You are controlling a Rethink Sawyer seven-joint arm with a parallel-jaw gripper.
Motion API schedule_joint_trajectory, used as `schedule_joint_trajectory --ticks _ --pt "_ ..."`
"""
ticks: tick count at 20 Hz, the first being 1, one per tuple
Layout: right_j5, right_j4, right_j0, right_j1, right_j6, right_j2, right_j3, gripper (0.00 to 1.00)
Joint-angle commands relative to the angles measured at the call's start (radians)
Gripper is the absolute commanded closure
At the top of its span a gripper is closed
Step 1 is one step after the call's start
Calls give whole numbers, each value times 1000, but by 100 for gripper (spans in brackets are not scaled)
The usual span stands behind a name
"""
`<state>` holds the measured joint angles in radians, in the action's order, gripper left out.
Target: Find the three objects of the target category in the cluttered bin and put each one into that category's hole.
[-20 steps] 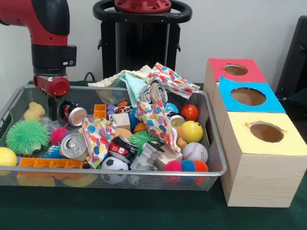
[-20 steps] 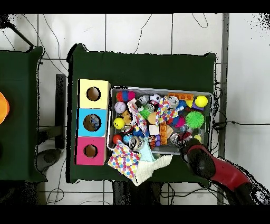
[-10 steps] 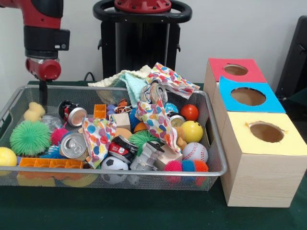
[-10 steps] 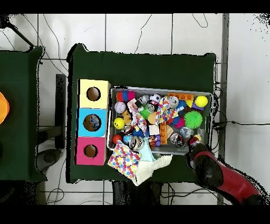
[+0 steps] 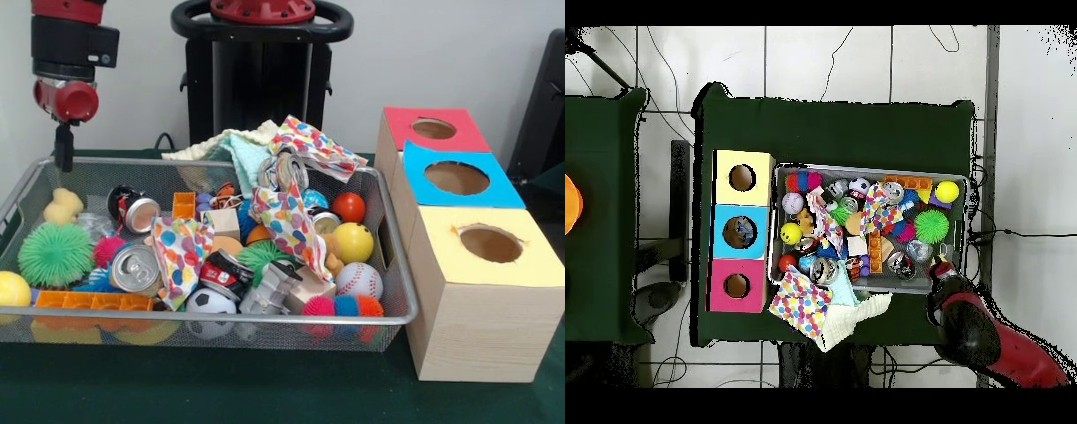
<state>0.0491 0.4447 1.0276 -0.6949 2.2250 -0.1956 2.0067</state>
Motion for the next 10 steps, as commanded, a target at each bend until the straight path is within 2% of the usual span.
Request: schedule_joint_trajectory --ticks 1,10 --pt "-45 -24 -2 3 82 -95 20 0" --pt "-33 -27 -2 20 89 -101 19 0"
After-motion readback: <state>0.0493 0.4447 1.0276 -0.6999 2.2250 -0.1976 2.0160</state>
